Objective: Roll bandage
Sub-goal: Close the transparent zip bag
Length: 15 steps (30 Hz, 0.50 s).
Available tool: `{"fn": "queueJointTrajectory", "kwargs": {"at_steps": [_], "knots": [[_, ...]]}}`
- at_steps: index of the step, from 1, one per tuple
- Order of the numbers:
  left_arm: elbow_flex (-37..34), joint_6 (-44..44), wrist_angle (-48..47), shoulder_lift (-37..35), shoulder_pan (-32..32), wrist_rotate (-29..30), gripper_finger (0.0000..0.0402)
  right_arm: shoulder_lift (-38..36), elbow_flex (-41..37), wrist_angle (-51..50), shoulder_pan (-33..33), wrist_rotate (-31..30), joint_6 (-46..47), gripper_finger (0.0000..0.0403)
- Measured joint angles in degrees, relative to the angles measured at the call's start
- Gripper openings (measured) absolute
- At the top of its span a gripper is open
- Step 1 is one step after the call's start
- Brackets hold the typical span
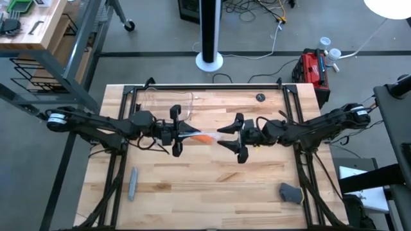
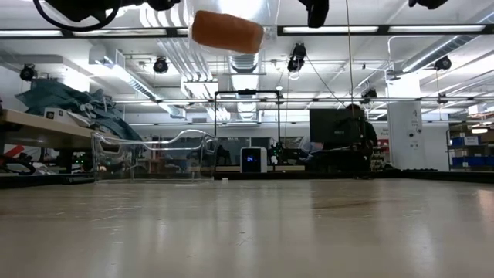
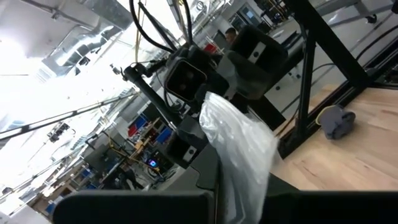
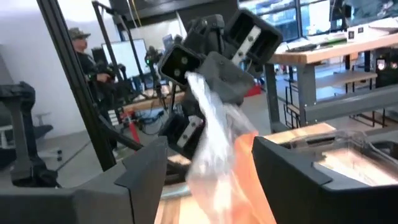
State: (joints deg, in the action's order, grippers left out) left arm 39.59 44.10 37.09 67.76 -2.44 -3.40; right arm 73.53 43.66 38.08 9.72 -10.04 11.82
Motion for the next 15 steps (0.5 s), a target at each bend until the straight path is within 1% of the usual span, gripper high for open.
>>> {"fn": "queueJointTrajectory", "kwargs": {"at_steps": [4,7,10,14,15], "knots": [[0.00,0.07,0.35,0.38,-0.02,-0.04,0.0000,1.45,0.00,3.35,0.00,-0.86,-1.10,0.0211],[0.00,0.24,0.45,0.47,-0.15,-0.05,0.0000,1.65,0.00,4.09,-0.20,-0.90,-1.16,0.0182],[0.00,0.22,0.89,0.47,-0.26,-0.09,0.0000,1.73,-0.02,3.47,-0.39,-0.95,-1.90,0.0132],[0.00,-0.16,0.81,0.47,-0.26,-0.09,0.0000,2.34,0.00,4.24,-0.37,-2.15,-6.77,0.0029],[0.00,-0.55,0.76,0.47,-0.26,-0.09,0.0000,2.47,-0.01,4.10,-0.36,-2.70,-8.65,0.0015]]}}
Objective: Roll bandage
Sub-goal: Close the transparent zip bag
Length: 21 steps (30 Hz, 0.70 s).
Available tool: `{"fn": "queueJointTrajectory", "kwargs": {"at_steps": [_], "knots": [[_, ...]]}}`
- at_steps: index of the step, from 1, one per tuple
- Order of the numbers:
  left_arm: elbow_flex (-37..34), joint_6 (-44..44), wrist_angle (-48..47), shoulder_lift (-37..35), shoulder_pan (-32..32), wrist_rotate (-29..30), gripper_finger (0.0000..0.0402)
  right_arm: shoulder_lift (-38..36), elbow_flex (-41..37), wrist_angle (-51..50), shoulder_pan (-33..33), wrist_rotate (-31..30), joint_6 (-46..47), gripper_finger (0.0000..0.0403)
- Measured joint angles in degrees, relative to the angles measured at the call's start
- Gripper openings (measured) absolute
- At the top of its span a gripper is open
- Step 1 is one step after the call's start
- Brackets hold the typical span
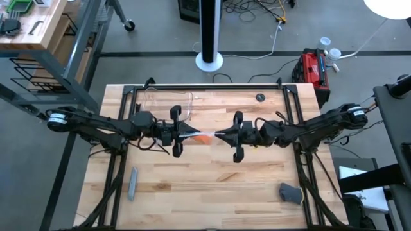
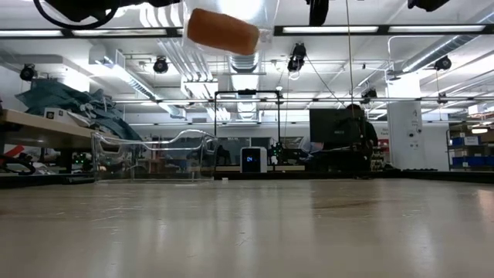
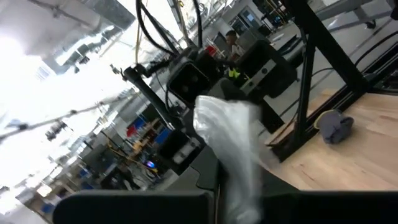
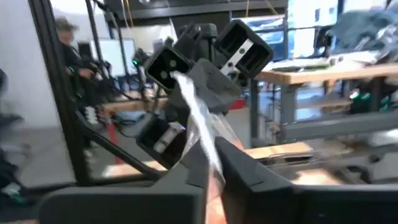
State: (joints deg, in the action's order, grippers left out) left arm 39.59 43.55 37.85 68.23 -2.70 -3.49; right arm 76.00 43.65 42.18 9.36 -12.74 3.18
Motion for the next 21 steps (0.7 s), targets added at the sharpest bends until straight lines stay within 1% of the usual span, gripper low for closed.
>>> {"fn": "queueJointTrajectory", "kwargs": {"at_steps": [2,5,8,10,13,16,19,21], "knots": [[0.00,-1.98,-0.52,0.00,0.00,0.00,0.0000,0.07,0.01,0.01,0.16,-2.52,-2.39,0.0010],[0.00,-7.72,-0.77,0.00,0.00,0.20,0.0000,-0.92,-0.01,-2.29,0.38,-4.03,-6.91,0.0002],[0.00,-14.99,-1.63,-0.25,0.00,3.74,0.0000,-2.54,0.01,-4.81,0.68,-5.68,-10.32,0.0001],[0.00,-18.13,-4.31,-0.74,0.00,5.99,0.0003,-3.89,-0.01,-7.63,0.77,-6.69,-11.98,0.0001],[0.00,-21.47,-9.48,-0.87,0.00,6.59,0.0010,-6.13,-0.01,-12.01,0.75,-7.03,-13.30,0.0001],[0.00,-25.27,-14.64,-0.87,0.00,6.59,0.0018,-7.41,1.45,-19.94,0.76,-6.99,-14.07,0.0000],[0.00,-29.61,-19.60,-0.87,0.00,6.58,0.0024,-7.64,5.26,-31.85,0.77,-6.97,-14.70,0.0000],[0.00,-32.98,-20.01,-0.87,-0.02,6.52,0.0027,-7.20,7.86,-39.93,0.77,-7.13,-14.67,0.0000]]}}
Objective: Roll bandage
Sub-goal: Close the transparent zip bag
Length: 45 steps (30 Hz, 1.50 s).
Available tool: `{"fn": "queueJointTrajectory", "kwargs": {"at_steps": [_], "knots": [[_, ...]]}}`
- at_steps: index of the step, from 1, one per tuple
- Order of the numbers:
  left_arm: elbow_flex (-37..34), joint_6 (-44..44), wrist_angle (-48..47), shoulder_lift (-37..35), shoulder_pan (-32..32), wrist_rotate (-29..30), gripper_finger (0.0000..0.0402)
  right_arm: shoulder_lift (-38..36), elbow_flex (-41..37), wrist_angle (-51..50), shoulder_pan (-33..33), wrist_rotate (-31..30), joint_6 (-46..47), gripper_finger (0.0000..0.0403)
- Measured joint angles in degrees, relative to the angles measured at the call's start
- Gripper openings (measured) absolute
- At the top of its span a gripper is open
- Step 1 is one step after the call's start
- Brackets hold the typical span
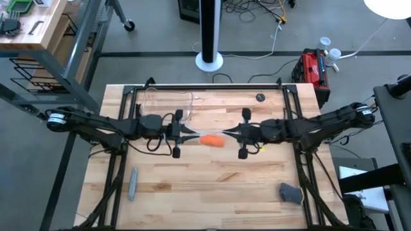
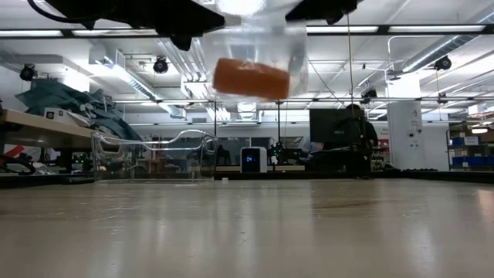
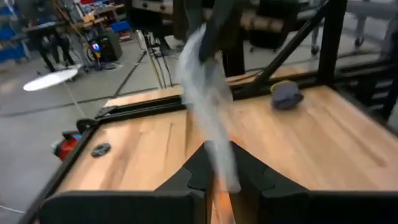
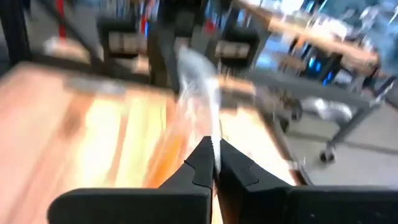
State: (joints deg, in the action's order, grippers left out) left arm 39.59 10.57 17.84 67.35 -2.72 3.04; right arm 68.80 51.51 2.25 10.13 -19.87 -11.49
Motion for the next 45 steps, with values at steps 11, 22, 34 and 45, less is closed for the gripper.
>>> {"fn": "queueJointTrajectory", "kwargs": {"at_steps": [11,22,34,45], "knots": [[0.15,-9.11,-0.99,-0.20,-0.70,-1.08,0.0022,6.68,4.79,-14.43,-0.02,-2.47,-0.10,0.0000],[0.76,-27.57,-21.83,-2.73,-0.95,-2.57,0.0027,7.98,4.59,-16.69,0.12,-2.18,-0.43,0.0000],[4.03,-16.15,6.05,5.04,-1.35,1.02,0.0031,7.98,4.43,-12.88,0.25,-0.73,0.23,0.0000],[25.78,-8.20,-15.63,21.92,-1.86,2.02,0.0104,7.98,3.99,-12.60,0.33,-0.98,1.10,0.0000]]}}
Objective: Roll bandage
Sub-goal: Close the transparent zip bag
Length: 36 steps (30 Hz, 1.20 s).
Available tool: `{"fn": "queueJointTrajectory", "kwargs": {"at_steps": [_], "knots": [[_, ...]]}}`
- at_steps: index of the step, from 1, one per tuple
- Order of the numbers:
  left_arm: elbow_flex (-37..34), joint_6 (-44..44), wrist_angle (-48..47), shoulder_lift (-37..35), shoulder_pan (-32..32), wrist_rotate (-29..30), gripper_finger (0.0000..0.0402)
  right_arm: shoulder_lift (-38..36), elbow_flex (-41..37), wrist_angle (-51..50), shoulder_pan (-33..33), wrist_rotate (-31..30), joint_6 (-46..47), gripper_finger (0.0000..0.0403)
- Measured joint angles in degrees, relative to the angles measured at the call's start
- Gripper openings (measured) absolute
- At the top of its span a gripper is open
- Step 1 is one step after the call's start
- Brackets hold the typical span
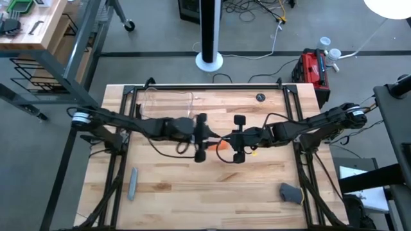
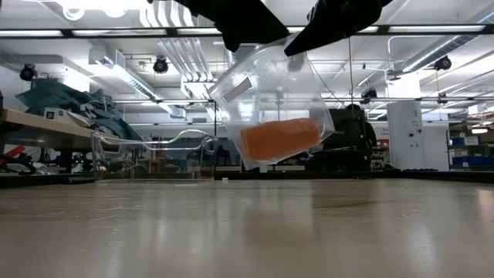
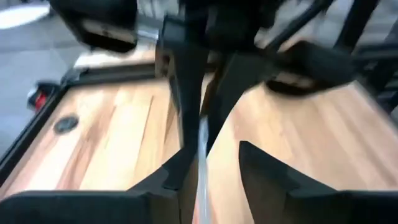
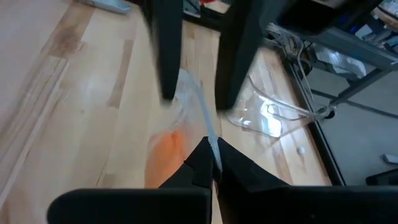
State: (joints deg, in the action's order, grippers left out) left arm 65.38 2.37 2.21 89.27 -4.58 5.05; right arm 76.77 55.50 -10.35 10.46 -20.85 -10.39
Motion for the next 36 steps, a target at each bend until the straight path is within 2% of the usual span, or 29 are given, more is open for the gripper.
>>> {"fn": "queueJointTrajectory", "kwargs": {"at_steps": [4,9,13,18,23,32,36], "knots": [[6.14,0.43,-8.34,4.04,0.00,3.10,0.0112,0.00,-0.41,-0.04,0.02,-0.10,0.37,0.0000],[8.18,0.42,-9.20,6.21,0.00,3.59,0.0100,0.00,-0.51,-0.20,0.02,-0.12,0.39,0.0000],[7.81,0.31,-9.35,6.12,0.00,3.80,0.0069,-0.02,-0.75,-0.08,0.02,-0.08,0.39,0.0000],[7.17,1.48,-8.75,5.89,-0.27,6.34,0.0008,-0.04,-0.84,-0.35,0.02,-0.14,0.39,0.0000],[6.58,1.61,-8.22,5.85,-0.31,6.47,0.0003,-0.02,-1.10,-0.18,0.02,-0.07,0.45,0.0000],[6.08,-0.11,-9.35,5.69,-0.37,6.48,0.0035,-0.02,-1.24,-0.13,0.02,-0.12,0.60,0.0000],[6.06,1.60,-9.33,5.69,-0.63,7.96,0.0006,-0.04,-1.24,-0.05,0.00,-0.12,0.76,0.0000]]}}
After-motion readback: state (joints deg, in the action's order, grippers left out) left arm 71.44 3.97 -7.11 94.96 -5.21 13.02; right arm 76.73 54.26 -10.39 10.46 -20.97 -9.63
